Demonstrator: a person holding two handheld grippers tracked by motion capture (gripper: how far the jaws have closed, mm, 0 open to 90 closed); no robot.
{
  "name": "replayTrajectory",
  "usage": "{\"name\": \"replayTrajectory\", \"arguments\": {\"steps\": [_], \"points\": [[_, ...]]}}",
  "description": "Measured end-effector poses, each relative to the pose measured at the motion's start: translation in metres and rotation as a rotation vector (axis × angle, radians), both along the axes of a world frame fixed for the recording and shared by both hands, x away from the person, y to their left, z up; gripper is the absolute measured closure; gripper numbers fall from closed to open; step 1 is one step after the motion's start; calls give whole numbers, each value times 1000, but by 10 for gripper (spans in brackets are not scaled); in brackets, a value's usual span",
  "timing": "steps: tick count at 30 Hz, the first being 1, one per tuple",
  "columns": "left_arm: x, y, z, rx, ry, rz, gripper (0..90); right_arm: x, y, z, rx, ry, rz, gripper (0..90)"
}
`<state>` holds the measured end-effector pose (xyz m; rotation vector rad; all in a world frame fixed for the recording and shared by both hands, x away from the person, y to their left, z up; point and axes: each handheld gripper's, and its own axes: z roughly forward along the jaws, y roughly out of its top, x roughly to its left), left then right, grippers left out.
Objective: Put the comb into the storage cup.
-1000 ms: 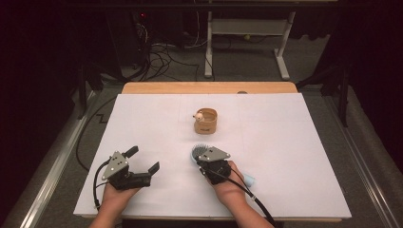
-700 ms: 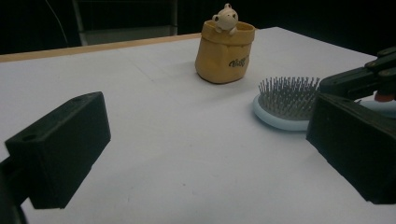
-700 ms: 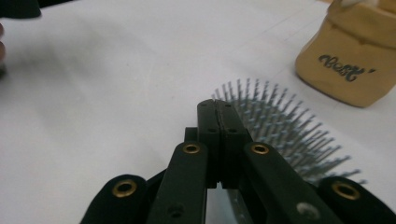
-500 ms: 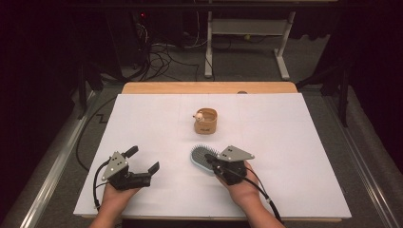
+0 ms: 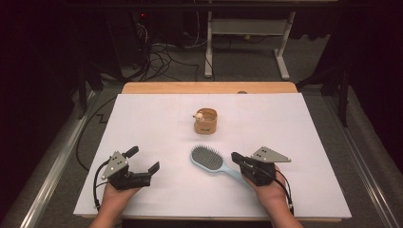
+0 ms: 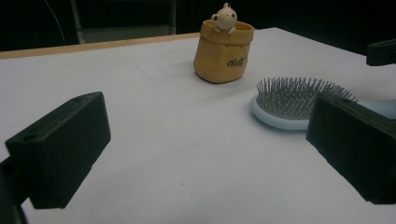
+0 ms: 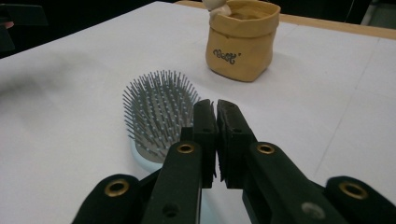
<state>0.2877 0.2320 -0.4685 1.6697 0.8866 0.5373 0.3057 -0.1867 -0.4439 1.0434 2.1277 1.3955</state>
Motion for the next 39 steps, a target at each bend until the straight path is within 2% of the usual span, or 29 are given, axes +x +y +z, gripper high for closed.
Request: {"name": "replayTrajectory", "arguments": {"steps": [3,10,14,22,23,25,28,29,31,32,33,39], "points": [[-1,1,0,3,-13,1,12,0,-6,-2,6,4,-9,821],[0,1,0,4,2,-4,13,-1,-26,-5,43,14,-21,576],[0,-1,0,8,5,-2,13,-1,-34,-8,49,19,-12,478],[1,-1,0,9,9,-7,11,-3,-37,-5,32,-33,-20,354],[0,-1,0,11,12,-11,11,-3,-36,-4,23,-46,-32,282],[-1,-1,1,27,2,-12,11,-4,-36,-3,21,-47,-31,223],[-2,-1,3,30,-21,0,0,-4,-35,-4,12,-46,-32,151],[-2,-1,3,30,-21,0,0,-4,-35,-4,12,-46,-32,151],[-2,-1,3,28,-27,10,0,-4,-36,-3,12,-36,-33,63],[-2,-1,3,28,-27,10,0,-4,-36,-3,12,-36,-33,63],[-1,0,3,30,-27,15,0,-3,-36,-3,12,-30,-37,1],[0,1,3,31,-21,27,0,-3,-35,-2,5,-44,-28,1]]}}
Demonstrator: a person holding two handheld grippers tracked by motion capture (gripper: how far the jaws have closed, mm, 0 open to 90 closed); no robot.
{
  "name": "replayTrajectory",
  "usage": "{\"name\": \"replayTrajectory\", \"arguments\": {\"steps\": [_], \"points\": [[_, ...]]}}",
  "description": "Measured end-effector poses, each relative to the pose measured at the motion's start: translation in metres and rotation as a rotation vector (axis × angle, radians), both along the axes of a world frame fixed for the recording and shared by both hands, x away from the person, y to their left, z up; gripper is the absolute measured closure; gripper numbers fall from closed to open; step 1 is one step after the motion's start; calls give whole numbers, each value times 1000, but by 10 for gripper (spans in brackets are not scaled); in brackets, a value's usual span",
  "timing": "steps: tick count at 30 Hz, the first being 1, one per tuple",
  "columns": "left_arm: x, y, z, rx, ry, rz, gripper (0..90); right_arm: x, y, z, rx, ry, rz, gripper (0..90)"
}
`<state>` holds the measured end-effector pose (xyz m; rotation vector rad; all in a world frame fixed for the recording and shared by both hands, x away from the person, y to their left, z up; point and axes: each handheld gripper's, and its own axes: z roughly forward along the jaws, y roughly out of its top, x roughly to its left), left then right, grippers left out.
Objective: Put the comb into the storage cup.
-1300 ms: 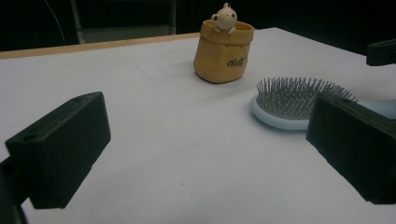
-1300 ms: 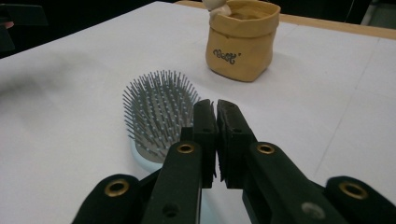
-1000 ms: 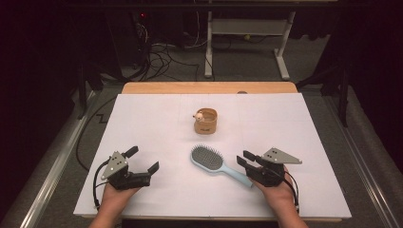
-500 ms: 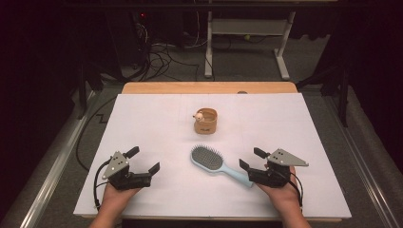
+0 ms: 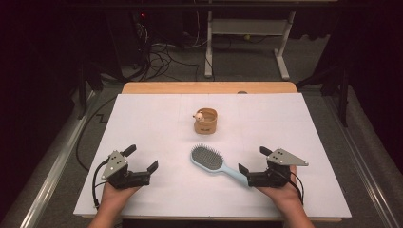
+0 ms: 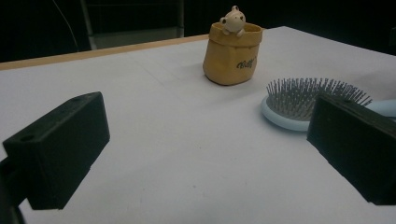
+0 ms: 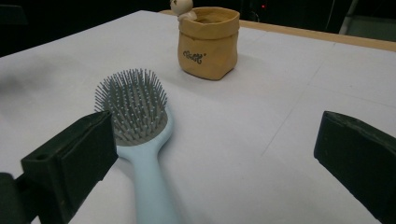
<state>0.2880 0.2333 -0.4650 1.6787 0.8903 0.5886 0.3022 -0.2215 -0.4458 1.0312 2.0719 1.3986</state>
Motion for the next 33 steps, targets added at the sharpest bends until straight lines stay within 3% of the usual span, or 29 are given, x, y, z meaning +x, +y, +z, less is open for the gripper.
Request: {"name": "replayTrajectory", "arguments": {"steps": [2,9,21,23,27,33], "points": [[1,1,1,0,19,-4,0,1,2,-1,-21,3,8,1],[2,2,1,7,16,0,0,7,6,-3,-67,48,23,1],[2,1,0,6,11,-17,0,13,13,-5,-215,185,100,1],[2,0,0,2,14,-19,0,13,14,-5,-221,191,106,1],[2,1,-1,-9,17,-29,0,15,17,-9,-252,250,137,1],[2,-1,-2,-1,21,-39,0,17,20,-10,-291,273,162,1]]}}
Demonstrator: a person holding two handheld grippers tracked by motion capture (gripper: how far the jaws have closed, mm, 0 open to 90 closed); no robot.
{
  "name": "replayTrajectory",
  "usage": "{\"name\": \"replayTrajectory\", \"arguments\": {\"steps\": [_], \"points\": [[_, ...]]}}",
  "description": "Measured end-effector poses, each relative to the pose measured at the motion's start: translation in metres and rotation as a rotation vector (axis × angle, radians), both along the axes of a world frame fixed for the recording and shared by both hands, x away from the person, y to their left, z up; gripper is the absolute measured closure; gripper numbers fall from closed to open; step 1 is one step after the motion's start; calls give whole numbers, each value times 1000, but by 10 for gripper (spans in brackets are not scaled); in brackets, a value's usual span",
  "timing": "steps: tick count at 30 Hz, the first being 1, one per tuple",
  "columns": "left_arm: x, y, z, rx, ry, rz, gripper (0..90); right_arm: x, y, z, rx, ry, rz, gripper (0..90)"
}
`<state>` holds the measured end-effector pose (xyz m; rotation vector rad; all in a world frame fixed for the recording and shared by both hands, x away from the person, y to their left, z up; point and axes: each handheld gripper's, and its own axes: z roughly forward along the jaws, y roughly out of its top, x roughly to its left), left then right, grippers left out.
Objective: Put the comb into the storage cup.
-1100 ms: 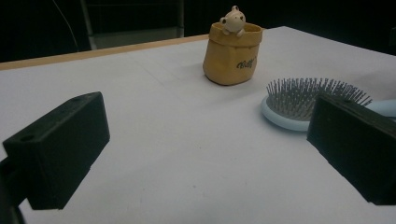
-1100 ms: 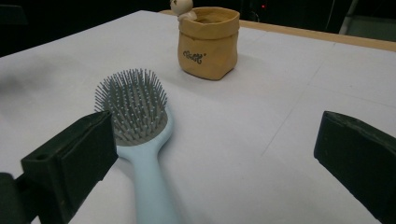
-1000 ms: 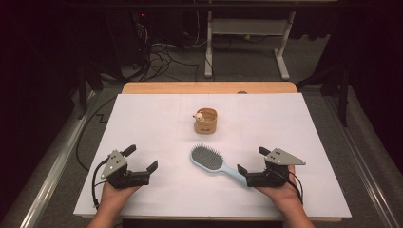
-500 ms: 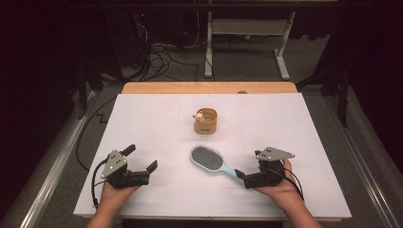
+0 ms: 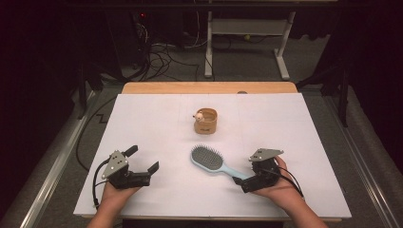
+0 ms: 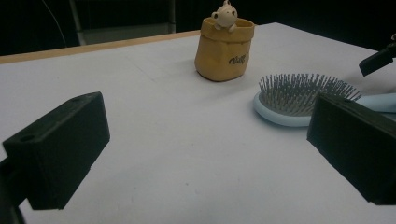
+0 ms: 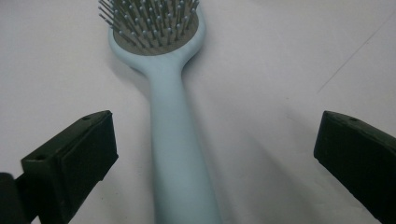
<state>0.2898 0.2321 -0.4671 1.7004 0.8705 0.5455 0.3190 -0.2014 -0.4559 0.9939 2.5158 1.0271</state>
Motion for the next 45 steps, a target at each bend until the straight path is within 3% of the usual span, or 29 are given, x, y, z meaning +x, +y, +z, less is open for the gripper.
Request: {"name": "replayTrajectory", "arguments": {"steps": [10,15,22,32,45], "points": [[-1,-1,0,-5,-10,-9,0,9,20,6,-59,38,74,1],[-2,0,1,-6,-15,-7,0,20,39,6,-91,49,114,1],[-1,1,1,-7,-15,-4,0,32,56,7,-105,55,132,1],[-1,2,2,-15,-20,0,0,50,92,8,-167,75,182,4],[-2,2,2,-18,-27,5,0,61,115,0,-220,100,209,64]]}}
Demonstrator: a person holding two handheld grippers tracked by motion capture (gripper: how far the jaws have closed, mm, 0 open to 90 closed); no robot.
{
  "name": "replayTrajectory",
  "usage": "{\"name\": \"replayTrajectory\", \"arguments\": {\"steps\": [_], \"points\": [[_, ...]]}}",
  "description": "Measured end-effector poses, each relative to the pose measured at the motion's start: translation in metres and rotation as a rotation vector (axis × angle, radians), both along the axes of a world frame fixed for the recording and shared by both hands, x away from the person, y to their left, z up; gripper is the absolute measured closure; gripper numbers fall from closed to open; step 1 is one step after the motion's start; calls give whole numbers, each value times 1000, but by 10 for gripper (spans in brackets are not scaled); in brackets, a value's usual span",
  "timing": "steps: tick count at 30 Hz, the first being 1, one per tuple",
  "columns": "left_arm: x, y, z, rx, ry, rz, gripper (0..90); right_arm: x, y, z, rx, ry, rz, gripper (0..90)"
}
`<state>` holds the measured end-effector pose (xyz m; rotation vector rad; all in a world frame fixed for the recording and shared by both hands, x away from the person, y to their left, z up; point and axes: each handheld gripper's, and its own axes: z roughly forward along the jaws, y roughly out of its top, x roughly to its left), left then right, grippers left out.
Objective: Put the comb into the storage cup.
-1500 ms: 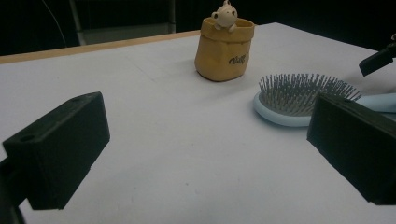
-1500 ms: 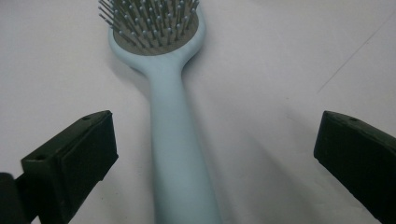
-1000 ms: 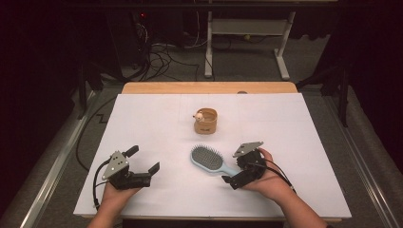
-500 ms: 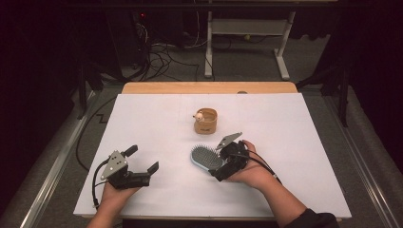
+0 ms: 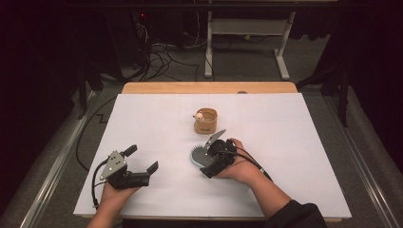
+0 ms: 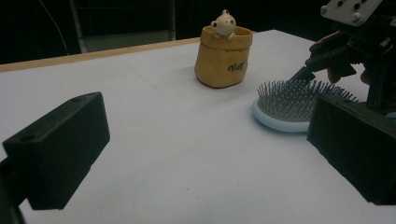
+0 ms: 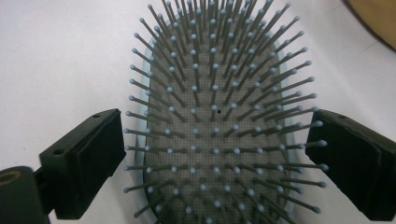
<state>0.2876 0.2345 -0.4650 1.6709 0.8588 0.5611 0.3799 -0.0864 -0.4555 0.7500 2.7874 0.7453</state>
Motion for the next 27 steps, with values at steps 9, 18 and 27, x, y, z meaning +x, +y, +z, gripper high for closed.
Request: {"name": "replayTrajectory", "arguments": {"steps": [9,18,27], "points": [[0,0,0,0,1,-1,0,1,2,-4,-21,3,10,103],[1,1,0,3,3,6,0,4,6,-5,-19,5,4,107],[0,-1,0,7,3,-1,0,6,9,-3,-38,16,4,123]]}}
